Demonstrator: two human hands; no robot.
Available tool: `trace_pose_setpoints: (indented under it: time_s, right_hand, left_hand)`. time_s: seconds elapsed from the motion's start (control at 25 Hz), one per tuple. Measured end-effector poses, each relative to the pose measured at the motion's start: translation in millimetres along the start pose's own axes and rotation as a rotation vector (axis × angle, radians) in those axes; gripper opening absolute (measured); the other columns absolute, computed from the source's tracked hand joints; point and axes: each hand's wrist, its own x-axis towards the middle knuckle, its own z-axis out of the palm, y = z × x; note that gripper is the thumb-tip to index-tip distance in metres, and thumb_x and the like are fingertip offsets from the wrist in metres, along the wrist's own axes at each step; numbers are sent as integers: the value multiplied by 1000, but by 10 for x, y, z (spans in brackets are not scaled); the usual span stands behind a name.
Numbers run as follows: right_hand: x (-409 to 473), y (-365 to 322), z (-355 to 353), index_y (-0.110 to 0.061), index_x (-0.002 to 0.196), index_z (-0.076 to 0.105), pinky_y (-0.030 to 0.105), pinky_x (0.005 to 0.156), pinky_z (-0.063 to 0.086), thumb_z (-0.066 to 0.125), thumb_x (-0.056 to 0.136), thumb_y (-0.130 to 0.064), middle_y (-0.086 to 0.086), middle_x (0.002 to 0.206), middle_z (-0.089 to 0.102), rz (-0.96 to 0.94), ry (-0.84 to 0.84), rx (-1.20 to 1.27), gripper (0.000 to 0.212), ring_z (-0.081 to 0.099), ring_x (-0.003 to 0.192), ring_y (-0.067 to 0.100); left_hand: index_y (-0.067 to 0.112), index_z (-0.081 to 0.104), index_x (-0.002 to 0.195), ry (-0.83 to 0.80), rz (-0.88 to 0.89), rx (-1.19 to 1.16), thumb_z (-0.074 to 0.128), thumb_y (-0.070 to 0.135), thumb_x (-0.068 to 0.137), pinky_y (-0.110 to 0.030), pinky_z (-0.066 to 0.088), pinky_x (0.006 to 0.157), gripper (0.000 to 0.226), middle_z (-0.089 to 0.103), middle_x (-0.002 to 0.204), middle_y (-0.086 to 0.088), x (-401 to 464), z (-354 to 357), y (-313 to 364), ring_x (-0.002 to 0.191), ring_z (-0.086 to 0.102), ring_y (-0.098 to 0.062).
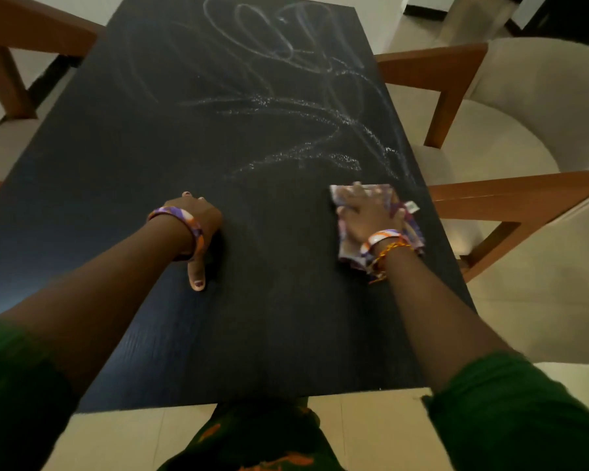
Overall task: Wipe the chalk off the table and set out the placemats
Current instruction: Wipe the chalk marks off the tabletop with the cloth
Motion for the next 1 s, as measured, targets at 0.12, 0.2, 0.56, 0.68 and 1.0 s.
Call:
trace_pose_setpoints:
  time_s: [0.12, 0.2, 0.56, 0.68, 1.0]
  right_hand:
    - [24, 654, -267, -35, 147, 31, 54, 116, -3, 38, 101, -27, -6, 160, 9, 232, 67, 130, 47, 4, 147, 24]
    - [-90, 739, -274, -33, 146, 33, 53, 117, 0, 37, 101, -26, -2, 159, 13, 292, 116, 130, 46, 7, 146, 26]
    - [-602, -946, 491, -44, 144, 30, 57, 113, -9, 37, 99, -36, -17, 158, 10, -400, -8, -78, 47, -1, 147, 18]
    - [-259, -659, 375, -47, 144, 27, 57, 113, -9, 36, 98, -41, -18, 158, 9, -279, 43, -40, 47, 0, 147, 16]
    - [-378, 548, -24, -39, 149, 17, 61, 113, -3, 28, 101, -43, -5, 161, 4, 358, 194, 37, 49, 0, 147, 25]
  left_hand:
    - [4, 29, 142, 51, -5, -78, 85, 50, 49, -33, 45, 97, 117, 41, 138, -17, -59, 41, -49, 123, 46, -30]
    - [6, 21, 146, 80, 3, -99, 84, 55, 45, -30, 47, 92, 128, 42, 137, -16, -70, 72, -91, 118, 50, -27]
    - [14, 10, 148, 109, -8, -73, 81, 63, 41, -33, 47, 92, 138, 31, 145, -17, -14, 126, -143, 120, 48, -30]
    - [13, 5, 149, 107, -4, -106, 84, 57, 43, -36, 44, 97, 138, 20, 150, -21, 3, 140, -121, 125, 44, -33]
    - [25, 5, 150, 228, 20, -300, 78, 61, 50, -36, 35, 105, 129, 10, 155, -14, -30, 380, -256, 137, 30, -31]
